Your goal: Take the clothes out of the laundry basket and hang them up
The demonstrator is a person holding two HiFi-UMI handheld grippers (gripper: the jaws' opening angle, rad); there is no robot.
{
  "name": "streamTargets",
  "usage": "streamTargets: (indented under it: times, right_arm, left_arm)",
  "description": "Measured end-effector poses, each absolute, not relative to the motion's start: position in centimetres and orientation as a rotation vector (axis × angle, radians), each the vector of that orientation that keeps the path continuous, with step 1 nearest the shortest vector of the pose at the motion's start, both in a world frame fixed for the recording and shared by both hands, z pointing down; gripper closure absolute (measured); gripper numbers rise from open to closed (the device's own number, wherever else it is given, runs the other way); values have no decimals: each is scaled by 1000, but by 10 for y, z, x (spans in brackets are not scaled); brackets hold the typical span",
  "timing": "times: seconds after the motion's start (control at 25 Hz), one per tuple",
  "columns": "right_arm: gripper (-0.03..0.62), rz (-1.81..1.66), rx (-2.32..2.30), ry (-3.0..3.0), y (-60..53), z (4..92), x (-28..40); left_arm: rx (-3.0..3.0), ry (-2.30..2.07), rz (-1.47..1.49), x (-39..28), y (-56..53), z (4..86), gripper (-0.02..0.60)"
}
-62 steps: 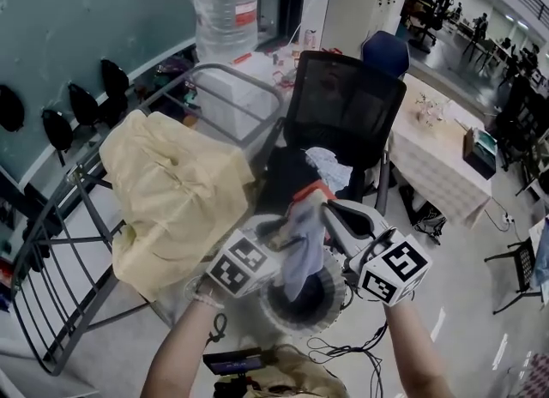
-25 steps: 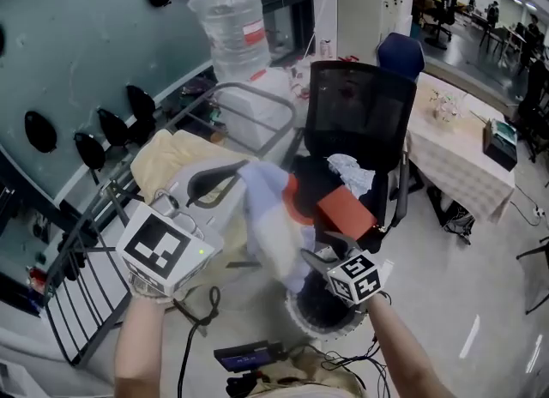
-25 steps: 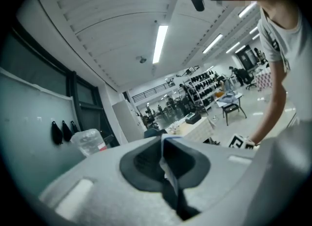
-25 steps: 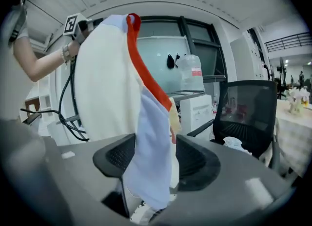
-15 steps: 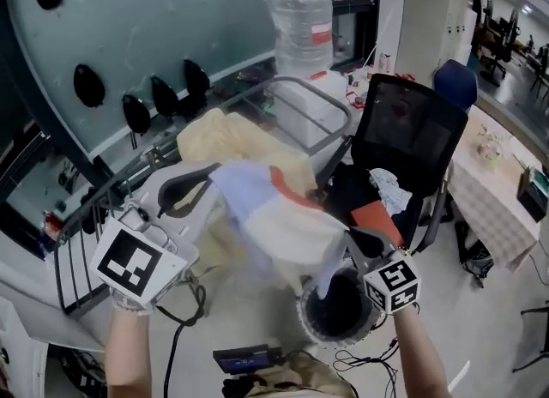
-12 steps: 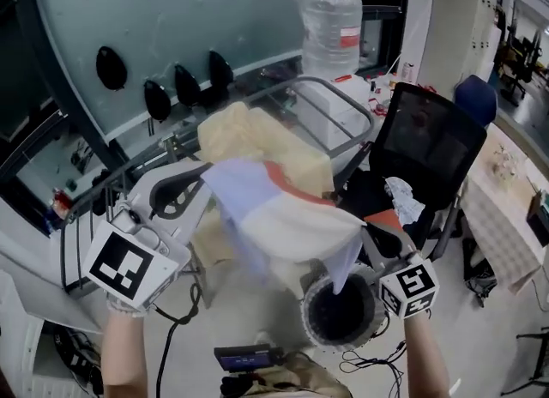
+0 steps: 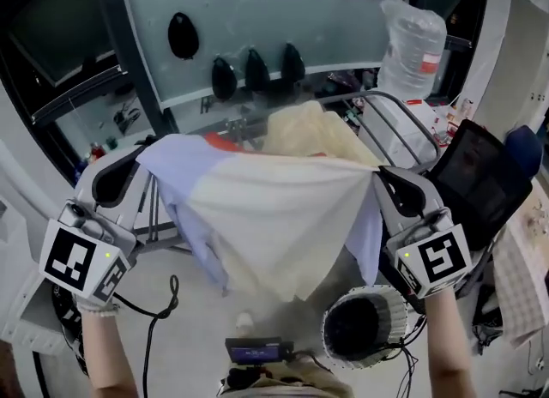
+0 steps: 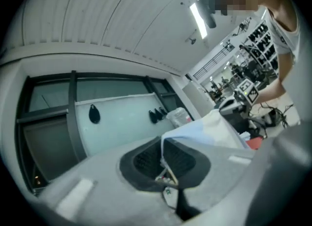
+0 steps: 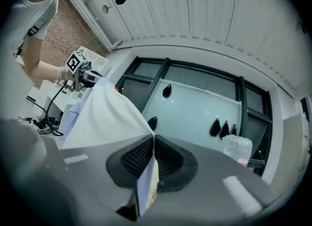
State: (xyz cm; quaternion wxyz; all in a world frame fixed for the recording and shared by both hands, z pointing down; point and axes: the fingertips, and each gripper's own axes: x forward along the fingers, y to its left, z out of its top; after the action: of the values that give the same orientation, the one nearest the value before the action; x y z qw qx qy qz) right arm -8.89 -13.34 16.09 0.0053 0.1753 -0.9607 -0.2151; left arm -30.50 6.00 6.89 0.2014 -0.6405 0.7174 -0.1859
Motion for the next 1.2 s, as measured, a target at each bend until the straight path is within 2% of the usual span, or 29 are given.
streamTargets:
  times: [0.28,0.56,0.84,1.04,1.2]
  right_arm:
    - [581,-809,398,-3045,-115,116,-243]
    - [580,-863,279,-2978,-112,108,-411]
    - [580,-790,204,-2782,-140,180,-557]
    - [580,-687,179,-2624,-169,250,-622]
    - [582,-670,193,-2577,-190,273,-665]
  left_arm:
    - [-1580,2148,-578,-438,115,48,572]
    - [-1479,2308,-664,-594,138,59,572]
    - [-1566,2504,-856,-738,112,161,572]
    - [-1648,2610,-951,-810,79,236,572]
    - [-1647,2701,-905,-859,59,256,574]
